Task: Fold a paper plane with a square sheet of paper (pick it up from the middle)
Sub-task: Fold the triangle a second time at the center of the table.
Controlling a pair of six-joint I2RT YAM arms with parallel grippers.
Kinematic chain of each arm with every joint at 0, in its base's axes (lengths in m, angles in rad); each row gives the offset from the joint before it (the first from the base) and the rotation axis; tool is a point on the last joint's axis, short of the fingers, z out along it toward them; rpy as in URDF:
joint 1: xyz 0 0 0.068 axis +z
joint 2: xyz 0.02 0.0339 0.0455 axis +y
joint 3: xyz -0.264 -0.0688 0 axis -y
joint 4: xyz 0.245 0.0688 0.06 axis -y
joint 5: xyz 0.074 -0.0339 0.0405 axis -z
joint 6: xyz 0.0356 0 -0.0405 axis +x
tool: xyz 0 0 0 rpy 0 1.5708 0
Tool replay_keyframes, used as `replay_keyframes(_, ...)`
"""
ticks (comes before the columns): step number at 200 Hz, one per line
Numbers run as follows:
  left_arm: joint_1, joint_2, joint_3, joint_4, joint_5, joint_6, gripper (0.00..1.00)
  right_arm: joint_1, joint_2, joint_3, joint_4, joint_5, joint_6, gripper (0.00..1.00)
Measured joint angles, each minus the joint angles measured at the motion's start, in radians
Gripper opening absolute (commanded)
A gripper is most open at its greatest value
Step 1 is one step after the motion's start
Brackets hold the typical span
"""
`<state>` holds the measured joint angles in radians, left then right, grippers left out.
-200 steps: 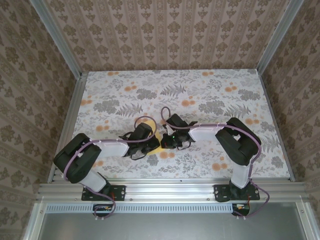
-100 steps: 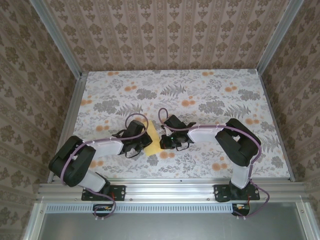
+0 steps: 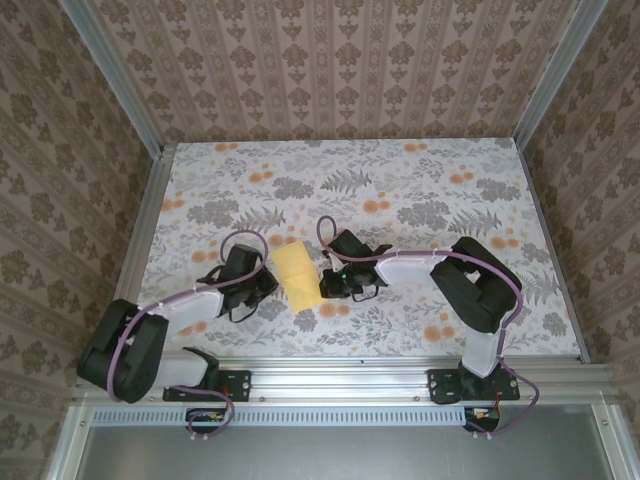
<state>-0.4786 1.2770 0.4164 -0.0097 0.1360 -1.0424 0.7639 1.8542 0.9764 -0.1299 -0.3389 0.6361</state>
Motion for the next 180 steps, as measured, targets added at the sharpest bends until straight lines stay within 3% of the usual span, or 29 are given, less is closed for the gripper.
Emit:
replay_keyframes(53, -0.023, -0.176, 0.007, -0.047, 0.039, 0.049, 0.13, 0.000, 0.001, 0.006, -0.001, 0.000, 0.011, 0.06)
replay_keyframes(78, -0.061, -0.184, 0.027, -0.044, 0.052, 0.052, 0.13, 0.000, 0.004, 0.006, -0.001, -0.001, 0.019, 0.06)
replay_keyframes(180, -0.223, 0.200, 0.166, 0.092, 0.095, 0.048, 0.11, 0.000, 0.011, 0.011, 0.000, -0.009, 0.026, 0.06)
